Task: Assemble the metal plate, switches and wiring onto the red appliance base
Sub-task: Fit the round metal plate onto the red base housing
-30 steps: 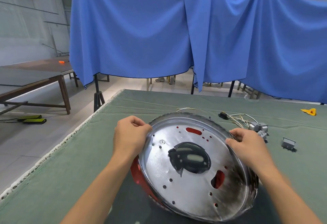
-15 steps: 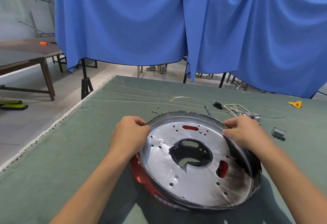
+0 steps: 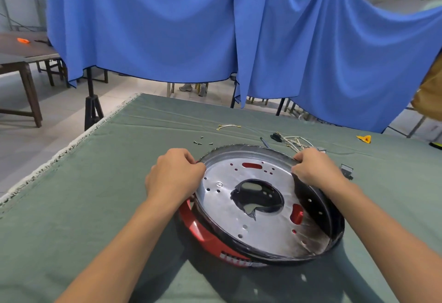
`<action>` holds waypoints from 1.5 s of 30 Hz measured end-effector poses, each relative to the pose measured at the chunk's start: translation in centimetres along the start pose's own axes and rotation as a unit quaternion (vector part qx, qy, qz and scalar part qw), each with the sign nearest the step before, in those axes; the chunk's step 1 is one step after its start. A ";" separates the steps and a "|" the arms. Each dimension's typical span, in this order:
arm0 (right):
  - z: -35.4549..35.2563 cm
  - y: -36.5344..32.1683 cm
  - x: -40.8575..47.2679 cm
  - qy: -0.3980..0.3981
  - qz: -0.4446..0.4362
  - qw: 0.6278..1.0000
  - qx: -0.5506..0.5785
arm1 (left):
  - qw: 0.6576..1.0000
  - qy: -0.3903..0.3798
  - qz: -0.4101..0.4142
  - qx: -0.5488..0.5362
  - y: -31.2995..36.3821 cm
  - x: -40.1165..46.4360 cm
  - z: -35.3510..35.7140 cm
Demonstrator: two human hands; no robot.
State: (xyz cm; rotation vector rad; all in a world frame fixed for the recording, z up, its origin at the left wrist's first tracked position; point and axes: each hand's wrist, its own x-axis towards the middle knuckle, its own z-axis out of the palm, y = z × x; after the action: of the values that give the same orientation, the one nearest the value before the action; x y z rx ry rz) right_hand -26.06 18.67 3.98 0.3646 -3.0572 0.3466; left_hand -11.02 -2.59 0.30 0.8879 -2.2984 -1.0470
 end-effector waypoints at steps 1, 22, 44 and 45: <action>0.0 0.0 -0.1 -0.005 0.002 1.000 -0.001 | 1.000 0.003 0.001 -0.001 0.0 0.0 0.0; 0.8 -1.1 0.1 0.056 -0.034 0.998 -0.022 | 0.992 0.060 0.037 -0.105 0.4 -0.4 -0.7; 1.2 -3.7 0.7 -0.014 -0.118 0.993 -0.021 | 0.999 0.019 0.033 -0.023 -0.2 -0.2 -0.6; 1.1 -3.7 0.8 -0.016 -0.117 0.993 -0.020 | 0.999 0.018 0.031 -0.018 -0.1 -0.2 -0.6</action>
State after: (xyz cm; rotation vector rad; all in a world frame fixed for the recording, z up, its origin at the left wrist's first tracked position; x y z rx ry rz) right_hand -25.94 14.75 3.77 0.7255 -3.0019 0.2693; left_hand -10.44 -2.80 0.57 0.8087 -2.2546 -1.0346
